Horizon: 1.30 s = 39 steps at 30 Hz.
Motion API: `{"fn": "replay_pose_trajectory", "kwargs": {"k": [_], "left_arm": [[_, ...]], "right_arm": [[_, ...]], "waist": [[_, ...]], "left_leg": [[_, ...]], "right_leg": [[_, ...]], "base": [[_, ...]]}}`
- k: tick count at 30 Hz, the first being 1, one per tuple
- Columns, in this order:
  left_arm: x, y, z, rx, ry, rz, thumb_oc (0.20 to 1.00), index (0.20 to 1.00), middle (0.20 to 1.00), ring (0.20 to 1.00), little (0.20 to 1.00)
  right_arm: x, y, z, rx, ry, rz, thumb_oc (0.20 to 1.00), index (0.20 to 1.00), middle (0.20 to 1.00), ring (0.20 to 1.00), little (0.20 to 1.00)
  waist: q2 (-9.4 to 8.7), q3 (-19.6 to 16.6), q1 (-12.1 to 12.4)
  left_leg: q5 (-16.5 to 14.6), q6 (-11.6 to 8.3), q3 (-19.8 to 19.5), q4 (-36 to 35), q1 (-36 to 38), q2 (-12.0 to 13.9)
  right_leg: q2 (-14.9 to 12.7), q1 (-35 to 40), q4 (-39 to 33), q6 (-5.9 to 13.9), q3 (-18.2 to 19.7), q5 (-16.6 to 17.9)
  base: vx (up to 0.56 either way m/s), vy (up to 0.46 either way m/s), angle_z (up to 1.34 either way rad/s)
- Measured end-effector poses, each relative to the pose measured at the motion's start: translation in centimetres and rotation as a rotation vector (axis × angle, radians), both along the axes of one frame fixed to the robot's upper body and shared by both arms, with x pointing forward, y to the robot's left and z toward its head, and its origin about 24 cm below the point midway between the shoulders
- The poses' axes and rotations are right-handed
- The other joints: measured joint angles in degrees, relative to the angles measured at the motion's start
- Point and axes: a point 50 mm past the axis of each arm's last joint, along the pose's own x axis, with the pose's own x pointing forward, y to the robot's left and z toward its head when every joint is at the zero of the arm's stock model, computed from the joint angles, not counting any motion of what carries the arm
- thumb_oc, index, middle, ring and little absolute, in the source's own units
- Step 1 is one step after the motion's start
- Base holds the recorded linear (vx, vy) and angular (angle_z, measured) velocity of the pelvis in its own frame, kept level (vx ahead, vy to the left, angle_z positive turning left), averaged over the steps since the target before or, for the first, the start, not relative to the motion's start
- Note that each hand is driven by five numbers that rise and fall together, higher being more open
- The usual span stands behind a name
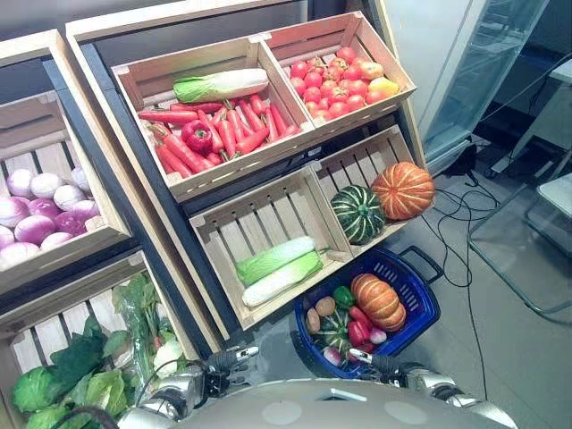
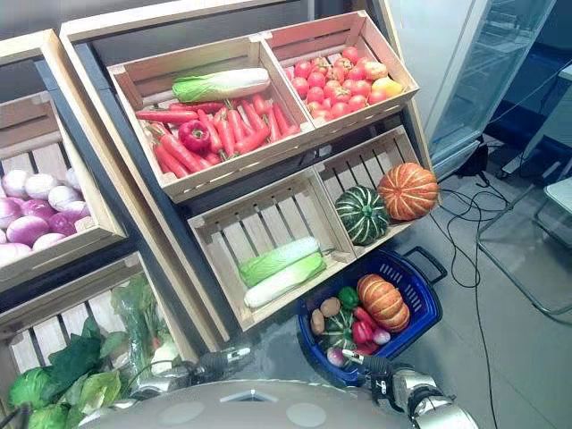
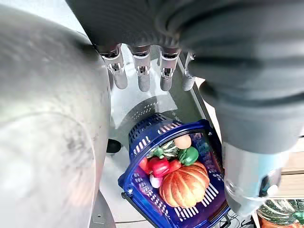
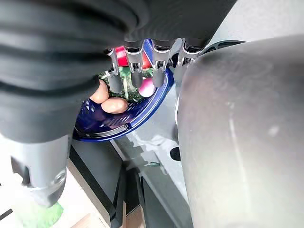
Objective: Pick up fruits and vegetables into the basket
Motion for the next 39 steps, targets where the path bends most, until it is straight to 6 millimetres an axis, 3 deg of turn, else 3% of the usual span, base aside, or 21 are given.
{"fn": "replay_pose_trajectory", "kwargs": {"k": [19, 23, 26, 29, 31, 33, 36, 39], "left_arm": [[0.0, 0.0, 0.0, 0.020, -0.050, -0.009, 1.000, 1.000, 1.000, 1.000, 1.000], [2.1, 0.0, 0.9, 0.102, -0.215, 0.002, 1.000, 1.000, 1.000, 1.000, 1.000], [6.1, 0.3, 3.7, 0.193, -0.490, 0.038, 1.000, 1.000, 1.000, 1.000, 1.000], [8.3, 0.7, 5.8, 0.244, -0.666, 0.029, 1.000, 1.000, 1.000, 1.000, 1.000], [9.9, 1.1, 8.1, 0.274, -0.803, -0.006, 1.000, 1.000, 1.000, 1.000, 1.000], [10.7, 1.4, 9.8, 0.287, -0.890, -0.010, 1.000, 1.000, 1.000, 1.000, 1.000], [11.0, 2.4, 13.8, 0.307, -1.086, 0.000, 1.000, 1.000, 1.000, 1.000, 1.000], [11.3, 3.5, 15.1, 0.364, -1.163, 0.011, 1.000, 1.000, 1.000, 1.000, 1.000]], "right_arm": [[0.2, 0.0, 0.1, -0.003, -0.054, 0.007, 1.000, 1.000, 1.000, 1.000, 1.000], [1.0, -0.1, 0.3, -0.004, -0.113, 0.015, 1.000, 1.000, 1.000, 1.000, 1.000], [3.4, -0.4, 1.4, -0.025, -0.283, 0.012, 1.000, 1.000, 1.000, 1.000, 1.000], [5.4, -0.7, 2.6, -0.064, -0.430, 0.018, 1.000, 1.000, 1.000, 1.000, 1.000], [8.0, -0.1, 4.8, -0.069, -0.588, 0.036, 1.000, 1.000, 1.000, 1.000, 1.000], [9.3, 0.4, 6.3, -0.063, -0.681, 0.035, 1.000, 1.000, 1.000, 1.000, 1.000], [10.1, 1.4, 10.0, -0.021, -0.886, 0.010, 1.000, 1.000, 1.000, 1.000, 1.000], [9.7, 0.4, 10.3, -0.059, -0.919, -0.012, 1.000, 1.000, 1.000, 1.000, 1.000]], "waist": [[0.12, 0.12, 0.00], [0.47, 1.16, 0.25], [0.53, 3.12, 0.68], [0.68, 3.55, 1.03], [0.68, 4.28, 1.08], [0.60, 4.44, 0.99], [0.30, 4.95, 0.40], [0.13, 5.69, -0.17]], "left_leg": [[0.00, 0.00, -0.17, 0.00, -0.32, 0.00], [0.25, 0.15, -0.45, 0.01, -1.15, 0.00], [0.45, 0.18, -1.21, 0.01, -1.70, 0.03], [0.41, 0.11, -1.42, 0.02, -1.85, -0.06], [0.44, 0.08, -1.62, 0.03, -1.82, -0.08], [0.55, -0.08, -1.68, 0.14, -1.69, -0.05], [0.59, -0.16, -1.67, 0.27, -1.82, -0.08], [0.33, 0.18, -1.58, 0.03, -1.87, -0.14]], "right_leg": [[-0.04, -0.20, 0.01, 0.01, -0.15, -0.04], [0.00, -0.86, 0.12, 0.00, -0.30, 0.03], [0.17, -1.00, 0.07, 0.13, -0.48, 0.13], [0.31, -0.95, -0.03, 0.14, -0.67, 0.11], [0.36, -0.88, -0.04, 0.16, -0.81, 0.11], [0.44, -0.86, 0.00, 0.16, -0.79, 0.11], [0.43, -0.76, 0.20, 0.12, -0.31, -0.09], [0.17, -0.66, 0.21, 0.49, -0.17, -0.36]], "base": [[0.00, 0.002, 0.01], [-0.03, -0.026, 0.03], [0.01, -0.045, 0.08], [0.05, -0.033, 0.05], [0.08, -0.051, 0.03], [0.09, -0.054, 0.05], [0.07, -0.039, 0.06], [0.08, -0.036, 0.00]]}}
